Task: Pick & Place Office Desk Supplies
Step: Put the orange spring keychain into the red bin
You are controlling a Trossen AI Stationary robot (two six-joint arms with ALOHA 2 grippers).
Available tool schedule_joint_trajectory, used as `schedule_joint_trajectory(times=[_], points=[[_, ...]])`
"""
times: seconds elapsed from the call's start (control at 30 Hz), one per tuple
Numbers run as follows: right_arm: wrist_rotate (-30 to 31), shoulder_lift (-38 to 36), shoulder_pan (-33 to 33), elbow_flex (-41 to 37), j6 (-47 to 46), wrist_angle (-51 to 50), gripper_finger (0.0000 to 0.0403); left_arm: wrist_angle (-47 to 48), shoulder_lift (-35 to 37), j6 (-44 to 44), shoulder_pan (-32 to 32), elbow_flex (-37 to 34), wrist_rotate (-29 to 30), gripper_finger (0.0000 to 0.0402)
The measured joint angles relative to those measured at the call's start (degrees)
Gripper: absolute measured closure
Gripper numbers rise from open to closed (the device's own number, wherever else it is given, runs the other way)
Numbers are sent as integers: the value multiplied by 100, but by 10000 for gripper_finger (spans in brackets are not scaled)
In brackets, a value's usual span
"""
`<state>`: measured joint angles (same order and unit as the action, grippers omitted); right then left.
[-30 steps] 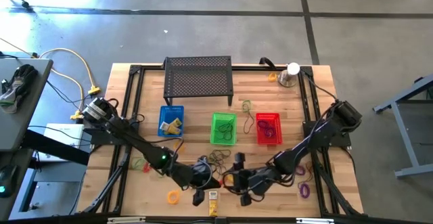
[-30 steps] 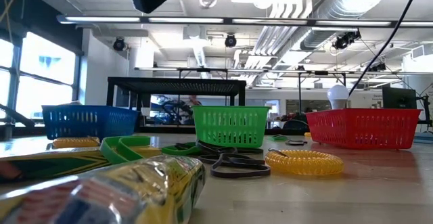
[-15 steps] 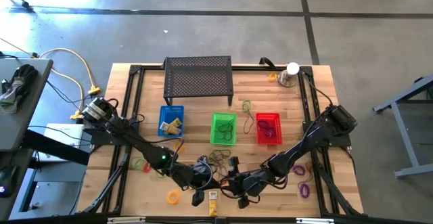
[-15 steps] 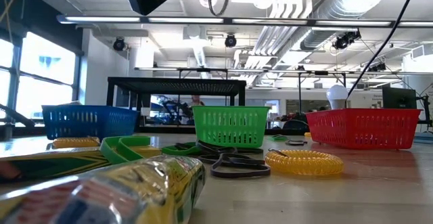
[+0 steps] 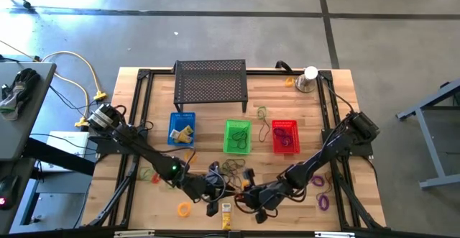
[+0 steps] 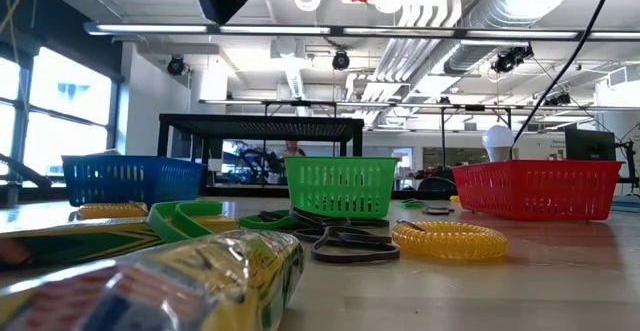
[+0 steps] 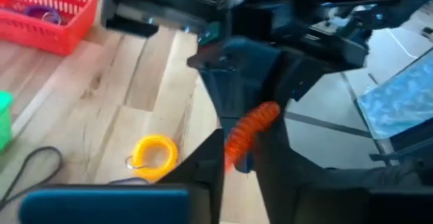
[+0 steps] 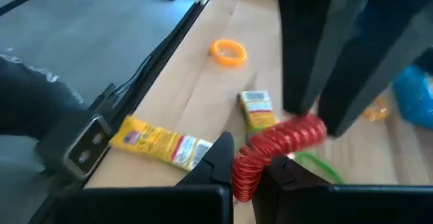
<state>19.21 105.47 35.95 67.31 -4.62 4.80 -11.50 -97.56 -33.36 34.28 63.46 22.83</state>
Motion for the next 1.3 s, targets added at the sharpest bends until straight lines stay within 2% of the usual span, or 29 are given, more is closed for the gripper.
schedule_joint_trajectory(times=[0.1,0.17,0.27,0.43,0.67,0.73,0.83,0.93,1.07,1.3], points=[[-137,-11,8,2,-369,-500,392,-21,0,39,20,0,0,291],[-159,-111,31,0,-861,-1177,393,-32,0,39,48,0,-1,273],[169,-332,124,4,-1723,-2198,393,-8,0,39,55,0,-2,258],[668,-883,436,4,-3369,-4010,393,51,0,39,54,0,-10,254],[2187,-1616,761,4,-6034,-6500,392,261,-2,41,52,0,-22,254],[2333,-1702,682,3,-6669,-7171,391,305,-2,41,52,0,-23,254],[2185,-1708,377,0,-7371,-8134,393,303,-4,41,52,0,-24,254],[2030,-1710,-21,-187,-7509,-8288,394,304,-4,32,65,0,-27,254],[1559,-1705,-555,-657,-7380,-7885,393,321,-7,10,125,0,-42,254],[1451,-1701,-1268,-1399,-7162,-7195,381,337,-7,-5,255,0,-41,254]])
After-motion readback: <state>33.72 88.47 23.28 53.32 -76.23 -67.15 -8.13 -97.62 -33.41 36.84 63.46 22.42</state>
